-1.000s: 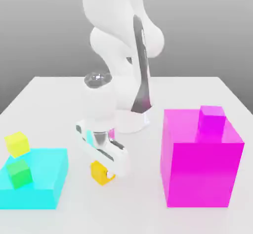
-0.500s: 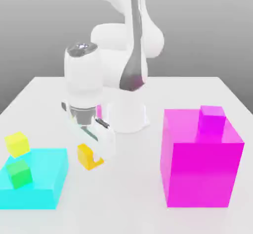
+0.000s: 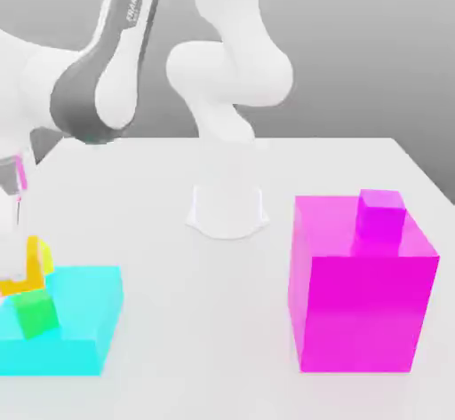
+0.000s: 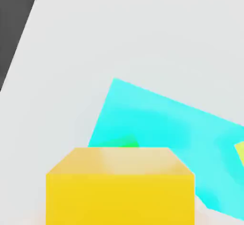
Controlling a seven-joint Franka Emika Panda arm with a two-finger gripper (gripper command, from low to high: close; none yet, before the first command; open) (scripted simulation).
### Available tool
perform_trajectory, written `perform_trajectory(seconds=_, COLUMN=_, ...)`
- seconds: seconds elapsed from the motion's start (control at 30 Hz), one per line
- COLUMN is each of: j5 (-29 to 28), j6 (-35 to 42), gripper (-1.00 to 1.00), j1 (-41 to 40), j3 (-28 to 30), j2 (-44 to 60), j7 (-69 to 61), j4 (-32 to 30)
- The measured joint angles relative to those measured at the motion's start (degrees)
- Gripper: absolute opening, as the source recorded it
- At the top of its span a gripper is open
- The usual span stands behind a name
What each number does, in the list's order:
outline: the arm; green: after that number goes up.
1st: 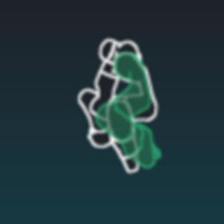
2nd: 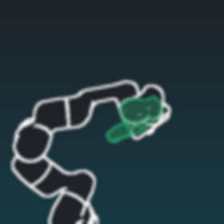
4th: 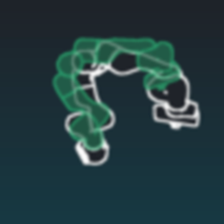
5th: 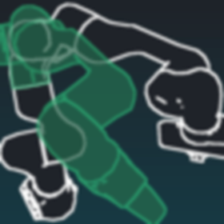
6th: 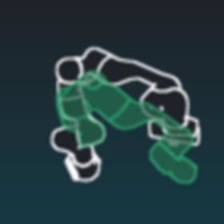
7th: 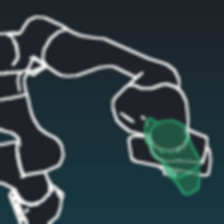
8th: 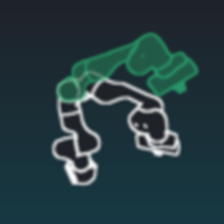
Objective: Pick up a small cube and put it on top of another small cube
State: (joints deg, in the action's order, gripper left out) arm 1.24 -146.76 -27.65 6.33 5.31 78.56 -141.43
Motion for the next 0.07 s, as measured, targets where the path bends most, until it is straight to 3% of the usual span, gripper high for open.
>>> perform_trajectory(seconds=0.07, j5=0.0, j6=0.0, gripper=1.0, j1=0.0, j3=0.0, j2=0.0, j7=0.0, j4=0.0)
